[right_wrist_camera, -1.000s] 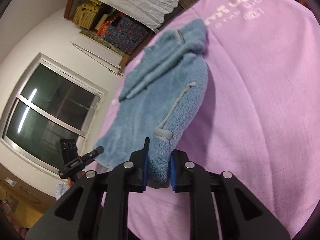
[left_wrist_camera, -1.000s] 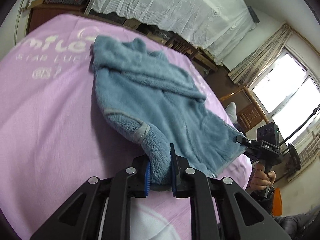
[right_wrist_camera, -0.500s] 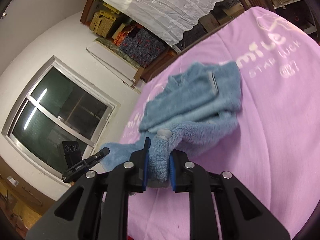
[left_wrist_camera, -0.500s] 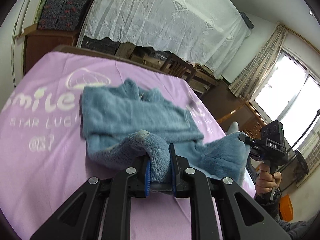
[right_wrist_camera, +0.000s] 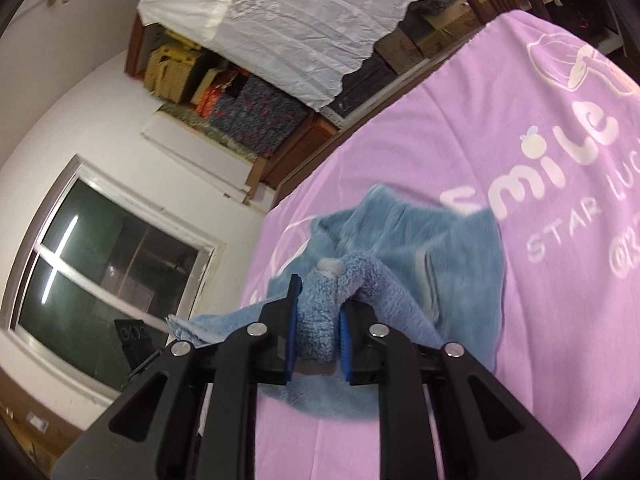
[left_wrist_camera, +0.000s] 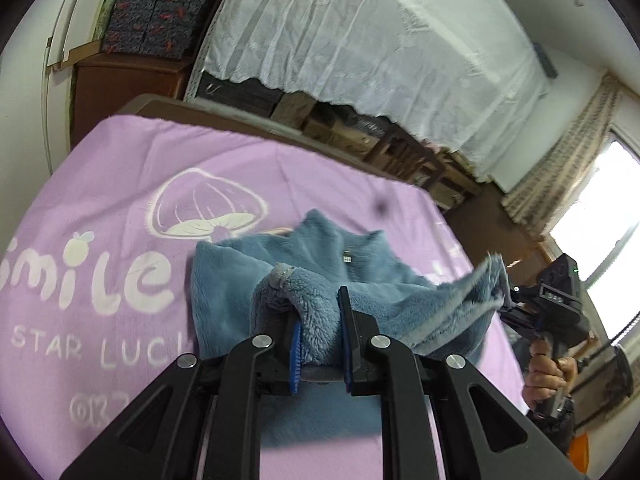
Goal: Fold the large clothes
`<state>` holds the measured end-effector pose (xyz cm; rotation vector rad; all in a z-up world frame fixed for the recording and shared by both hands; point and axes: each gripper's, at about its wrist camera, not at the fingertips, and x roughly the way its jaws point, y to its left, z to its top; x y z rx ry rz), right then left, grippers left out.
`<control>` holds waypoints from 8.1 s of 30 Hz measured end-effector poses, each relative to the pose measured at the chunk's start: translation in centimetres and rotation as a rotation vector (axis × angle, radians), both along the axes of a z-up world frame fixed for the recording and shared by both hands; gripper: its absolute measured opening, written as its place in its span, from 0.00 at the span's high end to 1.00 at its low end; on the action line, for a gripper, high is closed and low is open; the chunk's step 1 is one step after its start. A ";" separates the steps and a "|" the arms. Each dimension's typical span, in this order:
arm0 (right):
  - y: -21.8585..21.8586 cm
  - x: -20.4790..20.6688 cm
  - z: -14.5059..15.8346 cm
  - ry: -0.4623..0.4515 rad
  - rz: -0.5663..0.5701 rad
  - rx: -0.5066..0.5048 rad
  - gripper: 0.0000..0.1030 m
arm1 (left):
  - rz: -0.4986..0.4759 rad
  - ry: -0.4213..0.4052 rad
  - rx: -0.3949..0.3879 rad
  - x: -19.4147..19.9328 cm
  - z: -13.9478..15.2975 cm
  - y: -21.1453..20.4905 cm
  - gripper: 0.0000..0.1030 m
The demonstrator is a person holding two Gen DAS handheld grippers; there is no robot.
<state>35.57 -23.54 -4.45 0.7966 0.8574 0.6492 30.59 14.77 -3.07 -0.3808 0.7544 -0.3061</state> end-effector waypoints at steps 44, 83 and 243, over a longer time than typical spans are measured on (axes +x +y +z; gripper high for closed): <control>0.4 4.8 -5.1 -0.009 -0.068 -0.156 0.39 | 0.023 0.083 0.049 8.0 -6.0 0.3 0.30; 3.6 13.0 -8.8 0.130 -0.200 -0.357 0.80 | 0.188 0.115 0.049 13.7 -8.1 3.0 0.79; 3.1 -0.6 -10.0 0.105 -0.495 -0.055 0.31 | 0.178 0.047 0.435 6.9 -7.8 -13.1 0.19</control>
